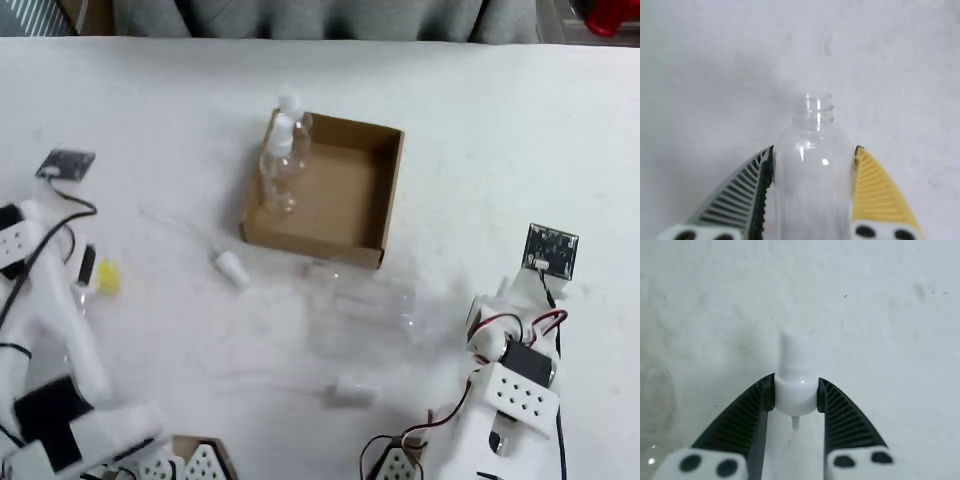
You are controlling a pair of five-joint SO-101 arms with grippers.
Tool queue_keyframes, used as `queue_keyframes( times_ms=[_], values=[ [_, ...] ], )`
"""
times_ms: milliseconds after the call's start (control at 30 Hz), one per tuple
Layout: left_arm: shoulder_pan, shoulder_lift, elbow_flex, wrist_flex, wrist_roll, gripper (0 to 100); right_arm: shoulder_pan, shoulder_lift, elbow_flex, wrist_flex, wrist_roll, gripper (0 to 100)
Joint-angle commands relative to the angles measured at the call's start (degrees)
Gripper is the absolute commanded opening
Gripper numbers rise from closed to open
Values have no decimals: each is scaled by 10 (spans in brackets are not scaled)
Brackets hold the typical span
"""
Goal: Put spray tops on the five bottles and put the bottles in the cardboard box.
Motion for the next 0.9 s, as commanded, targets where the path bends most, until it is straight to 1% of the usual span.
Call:
queue_keyframes(
  times_ms=[0, 133, 233, 367, 467, 533, 600, 667, 767, 867],
  values=[
    [57, -108, -39, 40, 43, 70, -24, -8, -34, -13, 2, 16],
    [115, -216, -40, 55, 98, 72, -45, -8, -91, -13, 6, 16],
    [153, -286, -40, 50, 142, 72, -65, -8, -143, -44, 6, 16],
    [204, -339, -39, 16, 210, 72, -76, -8, -193, -115, 6, 16],
    [248, -351, -38, -14, 259, 72, -101, -34, -217, -131, 1, 16],
    [282, -359, -21, -37, 280, 72, -124, -74, -220, -129, -18, 15],
    [315, -372, 12, -66, 289, 72, -149, -131, -208, -113, -76, 15],
    [341, -391, 55, -99, 293, 72, -182, -198, -189, -75, -124, 15],
    [363, -430, 126, -152, 293, 72, -237, -304, -146, -57, -135, 15],
    [383, -476, 191, -202, 293, 72, -280, -396, -113, -109, -135, 15]
  ],
)
